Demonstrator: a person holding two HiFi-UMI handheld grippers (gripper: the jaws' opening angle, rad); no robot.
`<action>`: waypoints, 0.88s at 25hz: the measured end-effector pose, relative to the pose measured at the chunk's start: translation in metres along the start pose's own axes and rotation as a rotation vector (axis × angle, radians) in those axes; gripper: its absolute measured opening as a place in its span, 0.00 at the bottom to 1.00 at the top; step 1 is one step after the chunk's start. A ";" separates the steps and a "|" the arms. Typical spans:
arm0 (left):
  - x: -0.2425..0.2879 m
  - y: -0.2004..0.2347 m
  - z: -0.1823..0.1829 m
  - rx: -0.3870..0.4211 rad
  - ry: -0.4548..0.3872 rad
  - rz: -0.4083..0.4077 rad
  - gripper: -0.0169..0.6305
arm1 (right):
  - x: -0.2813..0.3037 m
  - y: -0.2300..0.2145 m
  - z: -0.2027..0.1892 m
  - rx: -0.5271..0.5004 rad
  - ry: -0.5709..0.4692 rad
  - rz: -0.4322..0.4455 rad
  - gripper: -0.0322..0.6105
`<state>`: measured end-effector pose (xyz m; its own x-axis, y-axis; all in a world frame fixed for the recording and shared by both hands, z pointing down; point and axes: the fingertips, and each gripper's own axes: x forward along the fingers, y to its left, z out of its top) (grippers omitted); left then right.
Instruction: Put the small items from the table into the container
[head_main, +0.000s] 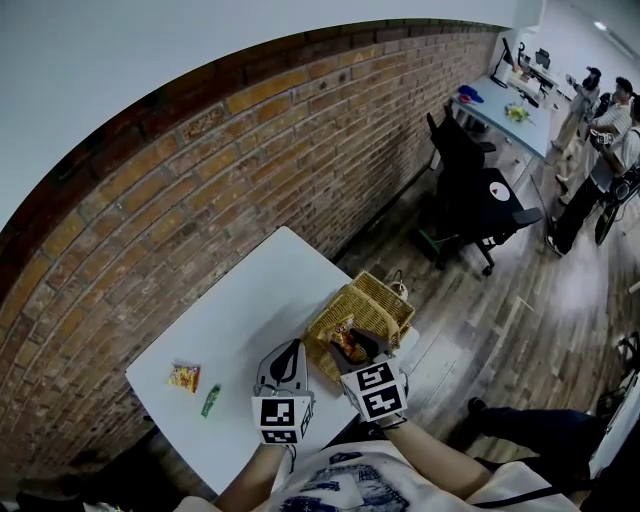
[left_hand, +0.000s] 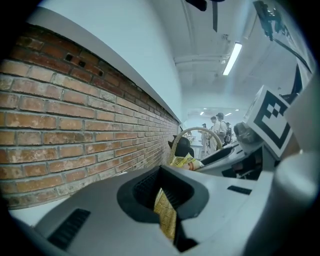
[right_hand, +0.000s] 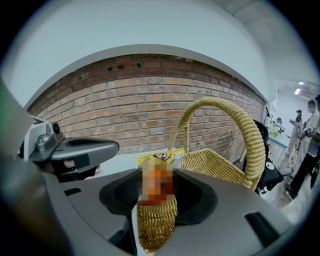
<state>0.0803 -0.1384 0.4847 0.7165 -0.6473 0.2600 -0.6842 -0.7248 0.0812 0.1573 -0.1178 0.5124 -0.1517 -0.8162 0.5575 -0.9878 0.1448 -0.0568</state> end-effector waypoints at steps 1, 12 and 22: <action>0.000 0.001 0.000 -0.001 0.000 -0.001 0.10 | 0.001 0.000 0.000 -0.006 0.010 -0.007 0.35; 0.004 0.004 -0.005 -0.021 0.006 -0.014 0.10 | 0.009 -0.003 -0.006 -0.019 0.099 -0.058 0.35; 0.003 0.006 -0.007 -0.034 0.011 -0.016 0.10 | 0.011 -0.006 -0.008 -0.001 0.120 -0.094 0.36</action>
<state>0.0771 -0.1433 0.4928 0.7262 -0.6327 0.2690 -0.6768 -0.7265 0.1184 0.1616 -0.1235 0.5254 -0.0536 -0.7534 0.6554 -0.9974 0.0714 0.0005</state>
